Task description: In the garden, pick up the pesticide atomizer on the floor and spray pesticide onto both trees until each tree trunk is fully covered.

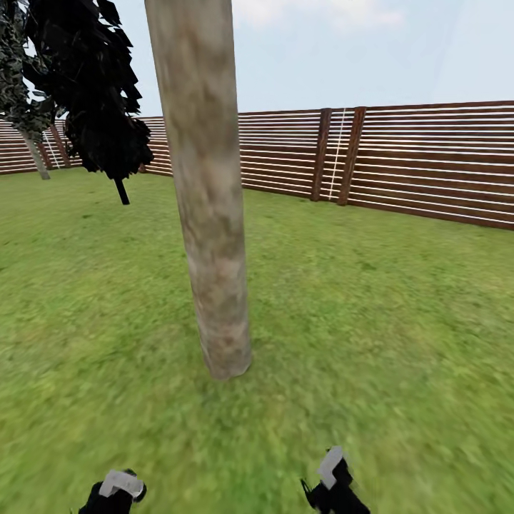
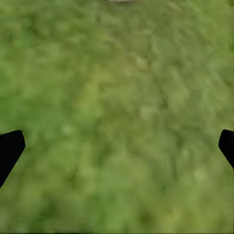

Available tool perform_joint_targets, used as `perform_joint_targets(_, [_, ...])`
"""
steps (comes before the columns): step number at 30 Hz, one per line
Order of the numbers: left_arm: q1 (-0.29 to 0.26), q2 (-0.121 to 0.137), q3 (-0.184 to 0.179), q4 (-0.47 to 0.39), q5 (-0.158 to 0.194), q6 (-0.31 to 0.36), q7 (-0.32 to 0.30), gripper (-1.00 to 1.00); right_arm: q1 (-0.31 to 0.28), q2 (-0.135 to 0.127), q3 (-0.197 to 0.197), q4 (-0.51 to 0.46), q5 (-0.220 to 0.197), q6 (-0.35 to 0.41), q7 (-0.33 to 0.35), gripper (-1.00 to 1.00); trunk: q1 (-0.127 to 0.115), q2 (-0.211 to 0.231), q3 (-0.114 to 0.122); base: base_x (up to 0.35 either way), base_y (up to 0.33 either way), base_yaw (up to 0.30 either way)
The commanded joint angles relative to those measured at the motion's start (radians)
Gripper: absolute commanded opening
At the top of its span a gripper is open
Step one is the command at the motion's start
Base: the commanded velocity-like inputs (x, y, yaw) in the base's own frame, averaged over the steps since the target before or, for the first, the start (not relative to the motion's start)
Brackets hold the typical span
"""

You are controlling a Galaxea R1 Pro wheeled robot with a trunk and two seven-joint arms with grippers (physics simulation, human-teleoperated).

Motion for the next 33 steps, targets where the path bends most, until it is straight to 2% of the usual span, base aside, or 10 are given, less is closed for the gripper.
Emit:
perform_joint_targets(1, [-0.021, 0.016, 0.006, -0.017, -0.071, -0.002, -0.083, -1.00, -0.005, 0.001, 0.001, -0.072, 0.050, 0.077, 0.111, 1.00, 0.000, 0.000, -0.001, 0.004, 0.000, 0.000])
perform_joint_targets(5, [-0.131, 0.036, 0.007, -0.040, -0.332, 0.015, -0.352, -1.00, -0.012, 0.001, 0.002, -0.353, 0.107, 0.195, 0.542, 1.00, 0.000, 0.000, -0.001, 0.001, 0.000, 0.000])
perform_joint_targets(8, [-0.193, 0.035, 0.007, -0.043, -0.438, 0.017, -0.460, -1.00, -0.043, 0.004, 0.003, -0.445, 0.109, 0.204, 0.729, 1.00, 0.000, 0.000, -0.001, 0.000, 0.000, 0.000])
perform_joint_targets(10, [-0.239, 0.026, 0.007, -0.047, -0.543, 0.018, -0.571, -1.00, -0.081, 0.008, 0.002, -0.481, 0.108, 0.206, 0.893, 1.00, 0.000, 0.000, -0.001, 0.000, 0.000, 0.000])
perform_joint_targets(16, [-0.253, 0.016, 0.008, -0.103, -0.586, 0.038, -0.668, -1.00, -0.101, 0.037, 0.004, -0.488, 0.109, 0.208, 0.930, 1.00, 0.000, 0.000, -0.001, 0.000, 0.000, 0.000])
perform_joint_targets(17, [-0.253, 0.009, 0.007, -0.121, -0.587, 0.040, -0.687, -1.00, -0.102, 0.046, 0.004, -0.489, 0.111, 0.208, 0.933, -1.00, 0.000, 0.000, -0.001, 0.000, 0.000, 0.000])
perform_joint_targets(20, [-0.254, -0.011, 0.006, -0.144, -0.601, 0.042, -0.705, -1.00, -0.102, 0.057, 0.005, -0.504, 0.113, 0.208, 0.950, -1.00, 0.000, 0.000, -0.001, 0.000, 0.000, 0.000])
perform_joint_targets(25, [-0.254, -0.076, 0.007, -0.149, -0.713, 0.050, -0.703, -1.00, -0.103, 0.076, 0.005, -0.509, 0.113, 0.207, 0.955, -1.00, 0.000, 0.000, -0.001, 0.000, 0.000, 0.000])
perform_joint_targets(30, [-0.256, -0.153, 0.003, -0.152, -0.729, 0.049, -0.701, -1.00, -0.123, 0.101, 0.009, -0.509, 0.114, 0.208, 0.957, -1.00, 0.000, 0.000, -0.001, 0.000, 0.000, 0.000])
perform_joint_targets(33, [-0.260, -0.180, -0.034, -0.152, -0.729, 0.050, -0.699, -1.00, -0.130, 0.110, 0.036, -0.508, 0.115, 0.208, 1.002, -1.00, 0.000, 0.000, -0.001, 0.000, 0.000, 0.000])
